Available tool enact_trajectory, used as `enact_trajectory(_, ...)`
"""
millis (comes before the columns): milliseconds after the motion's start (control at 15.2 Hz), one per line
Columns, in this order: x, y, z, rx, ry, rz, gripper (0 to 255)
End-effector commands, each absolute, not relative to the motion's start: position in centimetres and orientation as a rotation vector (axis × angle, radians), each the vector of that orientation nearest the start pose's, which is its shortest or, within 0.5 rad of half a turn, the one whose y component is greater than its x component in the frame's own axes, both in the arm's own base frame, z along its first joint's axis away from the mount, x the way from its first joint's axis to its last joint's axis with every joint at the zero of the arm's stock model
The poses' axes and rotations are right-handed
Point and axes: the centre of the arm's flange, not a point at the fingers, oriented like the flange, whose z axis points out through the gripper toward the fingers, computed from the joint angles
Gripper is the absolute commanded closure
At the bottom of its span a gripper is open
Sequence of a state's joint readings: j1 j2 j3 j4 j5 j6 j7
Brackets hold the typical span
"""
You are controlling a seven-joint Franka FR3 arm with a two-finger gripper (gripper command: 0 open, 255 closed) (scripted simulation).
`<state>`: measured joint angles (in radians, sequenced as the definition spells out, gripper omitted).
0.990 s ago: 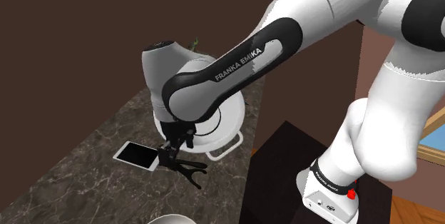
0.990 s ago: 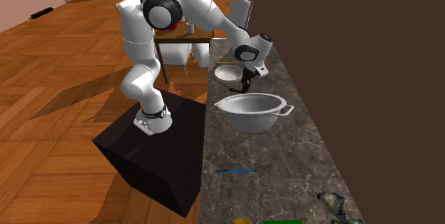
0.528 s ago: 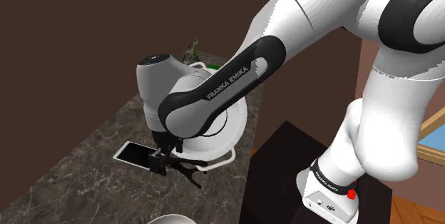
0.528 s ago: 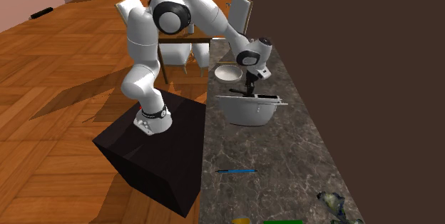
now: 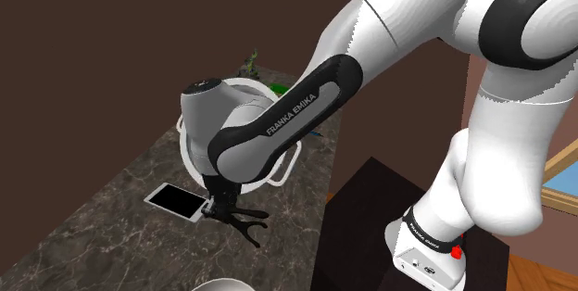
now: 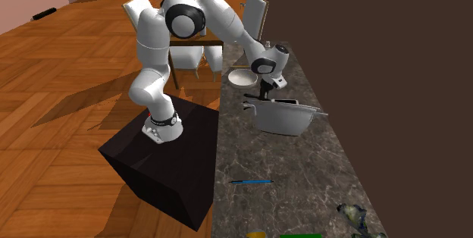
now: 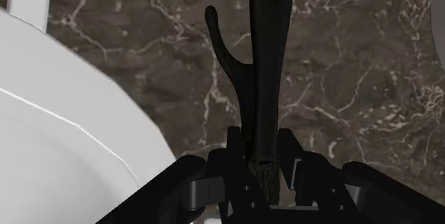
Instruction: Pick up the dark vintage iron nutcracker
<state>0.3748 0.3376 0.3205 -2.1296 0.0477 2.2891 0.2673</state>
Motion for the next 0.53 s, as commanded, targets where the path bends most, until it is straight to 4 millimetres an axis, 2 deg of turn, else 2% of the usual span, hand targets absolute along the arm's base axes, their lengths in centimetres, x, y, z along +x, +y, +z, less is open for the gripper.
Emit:
enact_trajectory(0, 42.6, 35.5, 24.2, -3.023, -0.585, 0.331, 255)
enact_trajectory(264, 42.6, 35.4, 24.1, -3.023, -0.585, 0.331, 255)
enact_trajectory(462, 42.6, 35.4, 25.7, -3.023, -0.585, 0.331, 255)
